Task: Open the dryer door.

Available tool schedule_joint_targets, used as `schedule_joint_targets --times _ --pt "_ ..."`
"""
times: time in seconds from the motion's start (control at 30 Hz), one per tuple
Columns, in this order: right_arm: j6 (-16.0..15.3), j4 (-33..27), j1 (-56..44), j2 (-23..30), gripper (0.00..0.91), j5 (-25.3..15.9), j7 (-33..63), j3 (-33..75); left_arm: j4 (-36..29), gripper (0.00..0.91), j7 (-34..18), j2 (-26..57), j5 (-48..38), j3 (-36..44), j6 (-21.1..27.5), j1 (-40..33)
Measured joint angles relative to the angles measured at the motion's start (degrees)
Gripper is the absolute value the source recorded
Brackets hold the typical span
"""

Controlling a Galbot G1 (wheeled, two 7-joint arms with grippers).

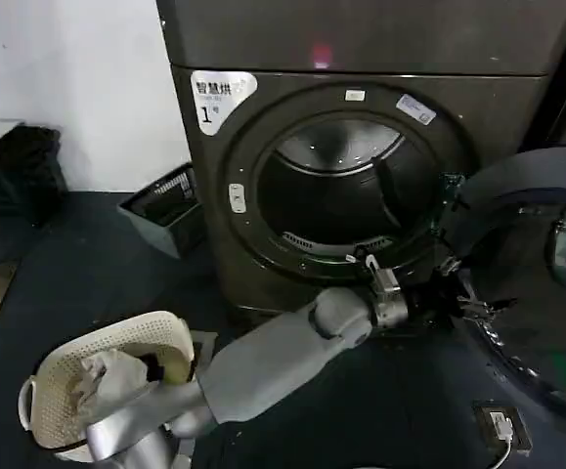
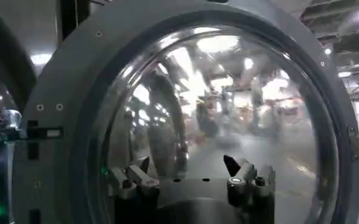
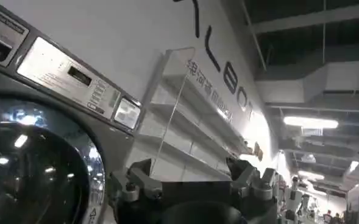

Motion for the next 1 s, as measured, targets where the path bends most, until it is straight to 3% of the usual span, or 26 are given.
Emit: schedule_joint_targets --times 0.2,0.53,1.0 --pt "0.0 0.1 -0.2 -0.1 0.907 0.1 0.1 0.1 -1.2 0.907 -0.8 1.7 -0.6 0.3 -2.9 1.2" --pt "0.2 0.5 -1.1 -0.2 0.907 0.7 0.4 2.1 -4.4 0.907 -1.4 6.0 -3.3 0.1 -2.9 2.3" --pt "0.3 0.5 -1.2 -0.6 0.907 1.0 0.6 3.0 -15.4 0.907 -0.9 20.1 -10.8 -0.4 -3.6 5.3"
